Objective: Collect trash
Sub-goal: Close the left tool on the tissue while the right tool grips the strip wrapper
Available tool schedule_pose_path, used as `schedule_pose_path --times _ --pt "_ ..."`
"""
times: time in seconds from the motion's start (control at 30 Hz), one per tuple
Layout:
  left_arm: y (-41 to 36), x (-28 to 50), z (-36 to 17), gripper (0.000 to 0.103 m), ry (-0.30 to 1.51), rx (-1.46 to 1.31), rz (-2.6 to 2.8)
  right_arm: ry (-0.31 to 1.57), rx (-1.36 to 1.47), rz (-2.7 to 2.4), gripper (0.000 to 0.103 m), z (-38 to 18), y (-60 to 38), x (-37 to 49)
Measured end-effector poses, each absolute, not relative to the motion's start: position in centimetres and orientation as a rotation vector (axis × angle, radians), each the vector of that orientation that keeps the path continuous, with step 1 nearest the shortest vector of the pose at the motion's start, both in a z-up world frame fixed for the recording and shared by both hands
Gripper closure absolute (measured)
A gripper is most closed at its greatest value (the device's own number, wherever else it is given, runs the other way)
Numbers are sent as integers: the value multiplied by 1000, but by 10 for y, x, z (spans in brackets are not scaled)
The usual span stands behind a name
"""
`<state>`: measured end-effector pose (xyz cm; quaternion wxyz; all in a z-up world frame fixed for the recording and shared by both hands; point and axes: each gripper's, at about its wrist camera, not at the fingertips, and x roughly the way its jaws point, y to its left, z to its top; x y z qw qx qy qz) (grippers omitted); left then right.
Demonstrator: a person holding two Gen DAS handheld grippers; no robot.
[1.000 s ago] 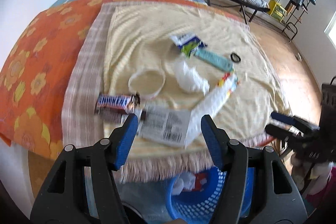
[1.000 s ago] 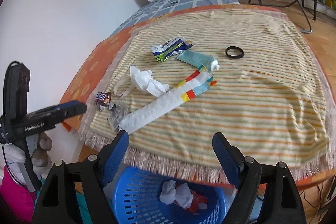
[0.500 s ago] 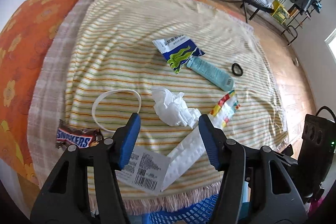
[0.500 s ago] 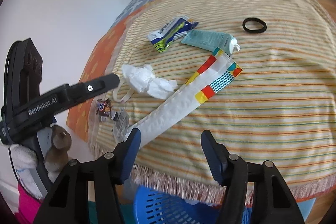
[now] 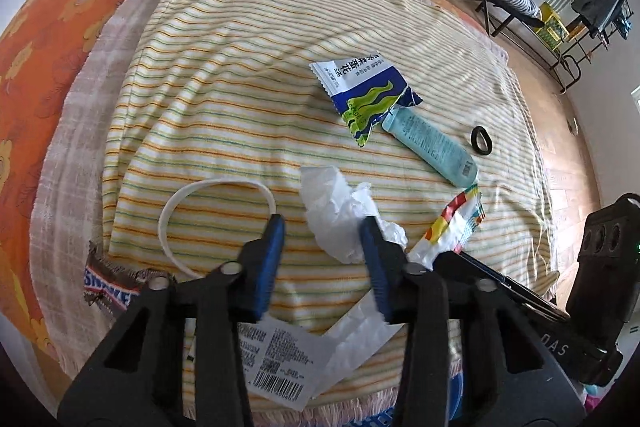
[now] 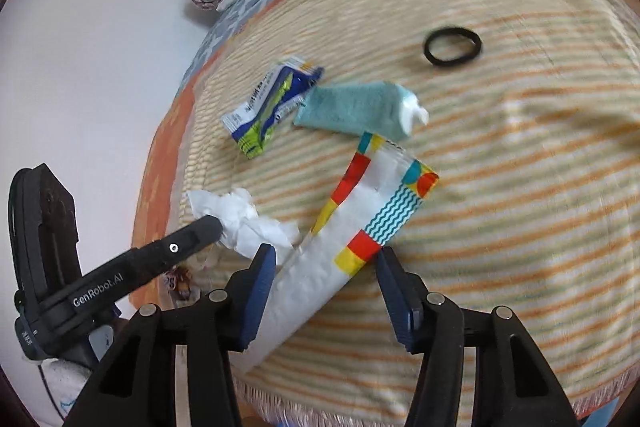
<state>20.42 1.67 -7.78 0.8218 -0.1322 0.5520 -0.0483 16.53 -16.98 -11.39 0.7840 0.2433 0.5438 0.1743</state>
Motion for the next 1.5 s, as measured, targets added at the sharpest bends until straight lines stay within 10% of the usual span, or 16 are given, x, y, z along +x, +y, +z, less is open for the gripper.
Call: schedule_pose_path --times 0.87,1.5 --pt "17 210 -74 95 1115 -306 -111 1065 420 378 98 -99 -159 190" --pt "28 185 -33 97 1017 -314 -155 851 245 449 100 -31 -157 160"
